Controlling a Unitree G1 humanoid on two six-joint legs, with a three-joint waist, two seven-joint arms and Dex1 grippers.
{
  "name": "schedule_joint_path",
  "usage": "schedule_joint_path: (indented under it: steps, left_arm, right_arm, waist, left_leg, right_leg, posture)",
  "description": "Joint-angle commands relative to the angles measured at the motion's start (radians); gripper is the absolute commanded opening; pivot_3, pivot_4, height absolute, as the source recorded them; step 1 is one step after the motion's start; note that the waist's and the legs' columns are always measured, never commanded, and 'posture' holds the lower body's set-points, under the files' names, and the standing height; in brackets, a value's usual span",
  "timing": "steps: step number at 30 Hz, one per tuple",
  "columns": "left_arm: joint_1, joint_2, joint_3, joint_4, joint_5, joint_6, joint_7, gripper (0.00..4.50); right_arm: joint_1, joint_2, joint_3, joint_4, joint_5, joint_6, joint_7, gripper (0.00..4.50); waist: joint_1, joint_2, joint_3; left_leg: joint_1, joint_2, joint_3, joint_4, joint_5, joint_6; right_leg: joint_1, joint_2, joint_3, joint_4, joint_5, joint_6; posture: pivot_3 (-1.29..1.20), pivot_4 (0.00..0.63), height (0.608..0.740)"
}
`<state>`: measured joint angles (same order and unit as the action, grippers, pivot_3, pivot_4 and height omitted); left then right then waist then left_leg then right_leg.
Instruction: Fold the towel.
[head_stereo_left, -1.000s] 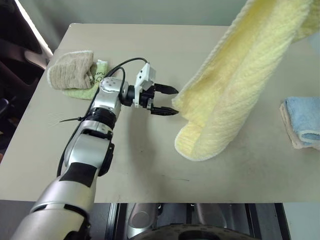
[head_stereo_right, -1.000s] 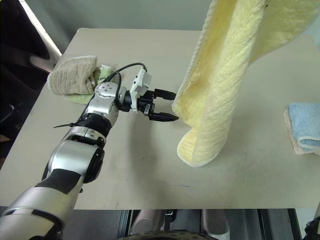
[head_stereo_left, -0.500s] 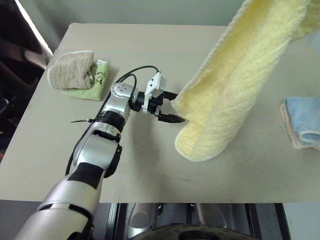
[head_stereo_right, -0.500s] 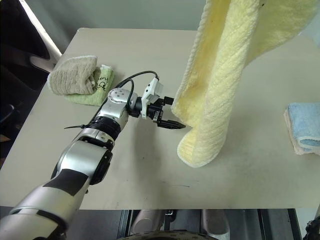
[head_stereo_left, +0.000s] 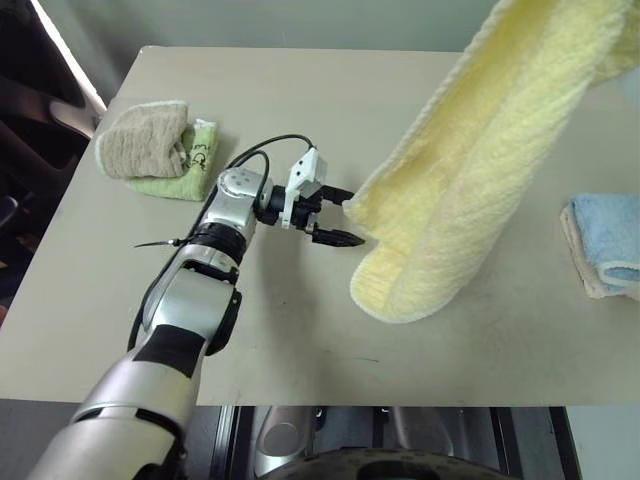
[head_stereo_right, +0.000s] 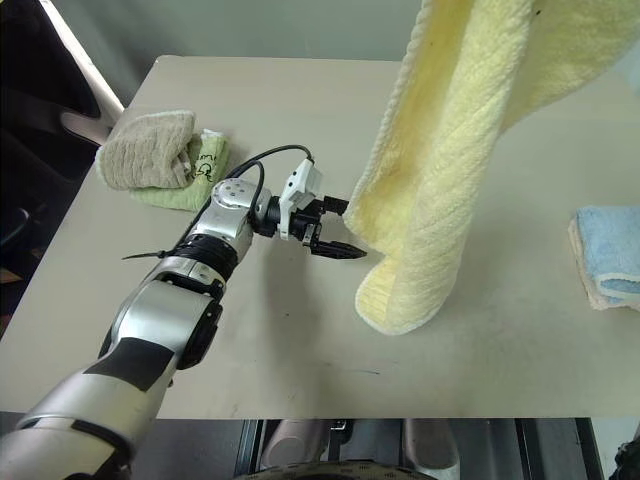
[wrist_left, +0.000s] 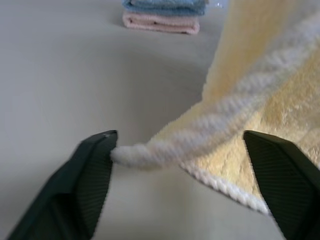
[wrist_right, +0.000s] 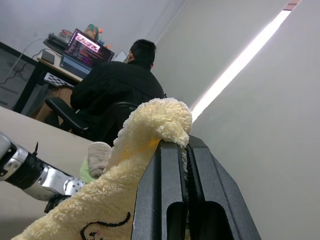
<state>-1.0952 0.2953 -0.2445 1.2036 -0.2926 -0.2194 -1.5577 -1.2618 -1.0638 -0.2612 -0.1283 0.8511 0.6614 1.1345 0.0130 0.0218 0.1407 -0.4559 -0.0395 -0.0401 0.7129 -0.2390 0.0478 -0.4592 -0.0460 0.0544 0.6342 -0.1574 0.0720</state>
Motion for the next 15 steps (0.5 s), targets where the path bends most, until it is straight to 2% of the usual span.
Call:
schedule_joint_path:
  steps: [1, 6, 7, 9, 15]
  left_arm:
    - [-0.022, 0.000, 0.030, 0.007, 0.035, -0.005, -0.057, 4.13]
    - [-0.019, -0.006, 0.037, -0.003, 0.038, 0.002, -0.057, 4.13]
    - [-0.020, -0.004, 0.030, -0.005, 0.037, 0.002, -0.057, 3.95]
    - [-0.020, 0.001, 0.019, -0.009, 0.035, 0.003, -0.057, 3.57]
    - [-0.021, 0.002, 0.016, -0.019, 0.009, 0.021, -0.057, 1.48]
  right_arm:
    - [-0.016, -0.019, -0.031, 0.000, 0.005, -0.015, 0.004, 0.00]
    - [-0.022, -0.022, -0.028, 0.004, 0.005, -0.014, 0.007, 0.00]
    - [-0.023, -0.022, -0.027, 0.005, 0.004, -0.014, 0.009, 0.00]
    - [-0.025, -0.022, -0.025, 0.008, 0.003, -0.015, 0.010, 0.00]
    - [-0.025, -0.023, -0.025, 0.011, -0.001, -0.020, 0.014, 0.00]
  waist:
    - [-0.001, 0.000, 0.000]
    - [0.000, 0.000, 0.000]
    - [0.000, 0.000, 0.000]
    - [0.000, 0.000, 0.000]
    - [0.000, 0.000, 0.000]
  left_leg:
    - [0.000, 0.000, 0.000, 0.000, 0.000, 0.000]
    - [0.000, 0.000, 0.000, 0.000, 0.000, 0.000]
    - [0.000, 0.000, 0.000, 0.000, 0.000, 0.000]
    - [0.000, 0.000, 0.000, 0.000, 0.000, 0.000]
    - [0.000, 0.000, 0.000, 0.000, 0.000, 0.000]
  right_leg:
    - [0.000, 0.000, 0.000, 0.000, 0.000, 0.000]
    - [0.000, 0.000, 0.000, 0.000, 0.000, 0.000]
    - [0.000, 0.000, 0.000, 0.000, 0.000, 0.000]
    - [0.000, 0.000, 0.000, 0.000, 0.000, 0.000]
    - [0.000, 0.000, 0.000, 0.000, 0.000, 0.000]
  posture:
    - [0.00, 0.150, 0.733]
    - [0.00, 0.150, 0.733]
    - [0.00, 0.150, 0.733]
    - [0.00, 0.150, 0.733]
    - [0.00, 0.150, 0.733]
